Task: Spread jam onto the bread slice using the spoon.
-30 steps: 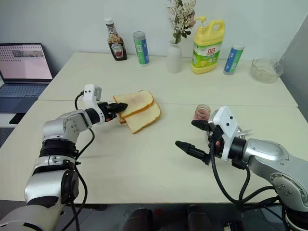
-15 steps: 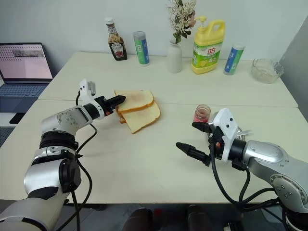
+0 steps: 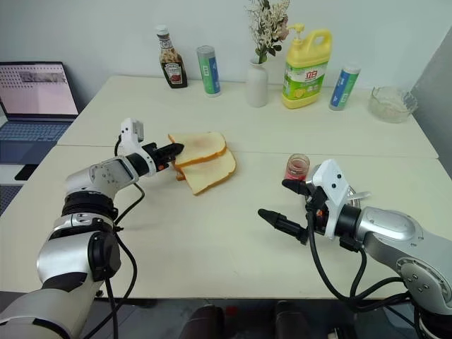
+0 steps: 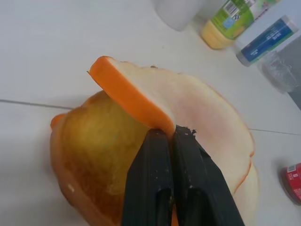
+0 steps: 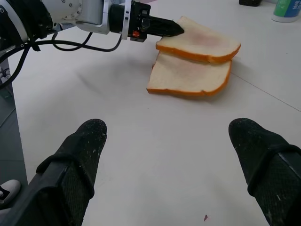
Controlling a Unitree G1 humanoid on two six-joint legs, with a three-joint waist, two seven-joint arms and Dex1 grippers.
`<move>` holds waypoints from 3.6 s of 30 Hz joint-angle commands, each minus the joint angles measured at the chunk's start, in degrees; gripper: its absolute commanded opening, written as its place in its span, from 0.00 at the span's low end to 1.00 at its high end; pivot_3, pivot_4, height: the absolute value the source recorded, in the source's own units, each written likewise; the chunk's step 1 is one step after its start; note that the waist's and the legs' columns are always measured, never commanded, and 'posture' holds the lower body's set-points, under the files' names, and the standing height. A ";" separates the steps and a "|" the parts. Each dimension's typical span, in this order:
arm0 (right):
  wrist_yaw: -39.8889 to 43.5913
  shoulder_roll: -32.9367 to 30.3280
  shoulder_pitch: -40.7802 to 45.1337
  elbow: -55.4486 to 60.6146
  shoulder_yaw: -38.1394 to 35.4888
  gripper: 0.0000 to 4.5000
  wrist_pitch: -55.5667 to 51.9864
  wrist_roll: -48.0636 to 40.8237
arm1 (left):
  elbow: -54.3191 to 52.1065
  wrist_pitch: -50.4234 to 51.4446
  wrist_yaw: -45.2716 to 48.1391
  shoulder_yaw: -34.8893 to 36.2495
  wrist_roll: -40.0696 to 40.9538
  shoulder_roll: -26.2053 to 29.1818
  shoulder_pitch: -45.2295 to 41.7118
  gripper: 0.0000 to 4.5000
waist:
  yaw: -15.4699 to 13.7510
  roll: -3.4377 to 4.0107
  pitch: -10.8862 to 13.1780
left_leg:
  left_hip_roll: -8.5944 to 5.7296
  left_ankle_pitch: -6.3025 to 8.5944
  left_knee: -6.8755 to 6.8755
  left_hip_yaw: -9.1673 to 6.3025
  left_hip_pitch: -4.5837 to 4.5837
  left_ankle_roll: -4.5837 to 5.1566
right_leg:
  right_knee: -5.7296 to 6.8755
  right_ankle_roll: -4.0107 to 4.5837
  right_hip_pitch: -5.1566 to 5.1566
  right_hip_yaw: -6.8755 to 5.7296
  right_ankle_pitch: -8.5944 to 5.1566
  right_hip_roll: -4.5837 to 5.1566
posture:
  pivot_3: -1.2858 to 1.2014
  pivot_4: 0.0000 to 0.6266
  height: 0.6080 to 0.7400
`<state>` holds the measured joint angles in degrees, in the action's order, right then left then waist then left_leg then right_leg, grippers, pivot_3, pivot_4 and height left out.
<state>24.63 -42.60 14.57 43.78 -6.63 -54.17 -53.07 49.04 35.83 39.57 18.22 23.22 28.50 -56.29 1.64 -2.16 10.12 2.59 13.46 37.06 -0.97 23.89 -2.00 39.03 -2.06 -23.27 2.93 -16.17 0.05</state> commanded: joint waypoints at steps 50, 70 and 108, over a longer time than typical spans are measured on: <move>13.98 -16.00 -11.41 4.03 -6.88 1.00 1.74 -11.44 | -67.89 26.80 -5.95 -9.84 22.95 2.62 49.87 0.01 | -0.19 0.17 -0.10 | 0.01 -0.22 0.00 -0.32 -0.10 -0.28 | -0.01 0.14 0.19 -0.25 0.00 0.00 | 0.52 0.24 1.00; 16.27 -14.40 -9.77 1.82 -2.76 1.00 4.90 -5.81 | -72.40 7.77 -3.80 -5.63 13.15 8.33 54.78 0.99 | -0.23 0.19 -0.11 | 0.04 -0.23 -0.01 -0.32 -0.12 -0.26 | -0.01 0.24 0.18 -0.26 -0.05 -0.01 | 0.52 0.24 1.00; -22.94 19.32 -21.50 -12.20 -28.46 1.00 8.15 -5.84 | -69.77 -6.85 29.11 -29.59 5.18 14.11 19.30 0.99 | 0.06 0.51 -0.12 | 0.07 -0.25 -0.03 -0.23 -0.11 -0.23 | 0.02 0.23 0.16 -0.15 -0.07 -0.14 | 0.52 0.24 1.00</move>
<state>2.55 -23.68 -8.78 32.70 -33.95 -47.07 -56.79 -20.13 30.31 69.24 -11.25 29.17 43.09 -36.34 1.70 -1.65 10.00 2.66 13.21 37.03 -1.21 23.79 -2.23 39.05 -1.83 -23.11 2.77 -16.24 -0.11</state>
